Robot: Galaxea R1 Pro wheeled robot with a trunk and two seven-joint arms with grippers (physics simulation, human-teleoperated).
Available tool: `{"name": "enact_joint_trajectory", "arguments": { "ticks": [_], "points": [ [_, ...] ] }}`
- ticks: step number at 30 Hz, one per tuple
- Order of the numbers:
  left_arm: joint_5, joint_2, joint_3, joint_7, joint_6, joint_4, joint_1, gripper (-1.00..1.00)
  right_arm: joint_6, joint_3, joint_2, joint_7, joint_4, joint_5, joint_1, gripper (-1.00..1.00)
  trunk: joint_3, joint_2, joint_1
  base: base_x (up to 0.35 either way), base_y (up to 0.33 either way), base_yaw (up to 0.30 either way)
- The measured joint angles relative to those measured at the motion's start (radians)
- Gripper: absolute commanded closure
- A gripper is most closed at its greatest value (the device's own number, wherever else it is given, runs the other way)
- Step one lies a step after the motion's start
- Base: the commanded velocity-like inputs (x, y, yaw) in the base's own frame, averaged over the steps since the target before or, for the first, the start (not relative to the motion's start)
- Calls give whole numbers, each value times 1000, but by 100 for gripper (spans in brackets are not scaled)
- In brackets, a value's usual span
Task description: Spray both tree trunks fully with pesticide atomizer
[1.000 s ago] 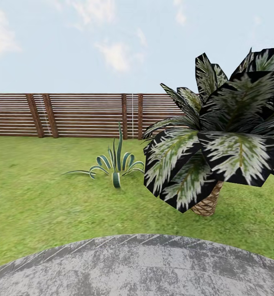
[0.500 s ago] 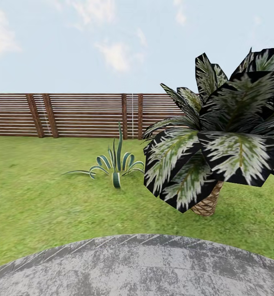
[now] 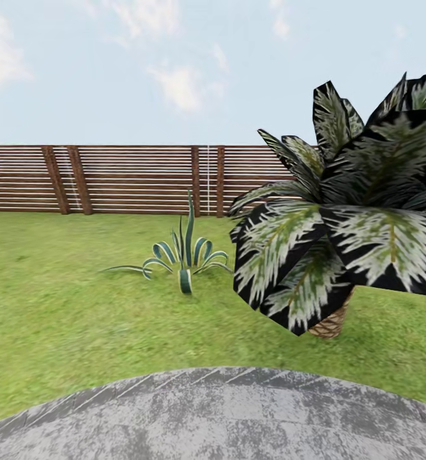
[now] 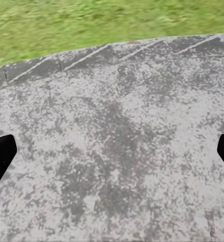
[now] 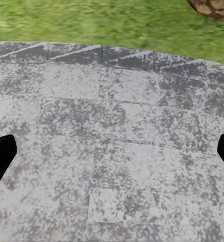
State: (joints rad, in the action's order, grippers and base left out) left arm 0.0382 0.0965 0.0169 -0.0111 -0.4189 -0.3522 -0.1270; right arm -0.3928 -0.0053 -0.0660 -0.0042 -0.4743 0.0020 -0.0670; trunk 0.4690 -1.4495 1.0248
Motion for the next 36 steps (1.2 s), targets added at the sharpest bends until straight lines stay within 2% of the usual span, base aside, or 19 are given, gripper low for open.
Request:
{"name": "enact_joint_trajectory", "arguments": {
  "ticks": [17,36],
  "points": [
    [0,0,-2,-1,-3,0,0,-100,0,1,0,0,0,0,0,-100,0,0,0,73,328,-13],
    [0,0,-2,-1,-3,0,0,-100,0,0,0,0,1,0,0,-100,0,0,0,0,338,-255]
  ]
}}
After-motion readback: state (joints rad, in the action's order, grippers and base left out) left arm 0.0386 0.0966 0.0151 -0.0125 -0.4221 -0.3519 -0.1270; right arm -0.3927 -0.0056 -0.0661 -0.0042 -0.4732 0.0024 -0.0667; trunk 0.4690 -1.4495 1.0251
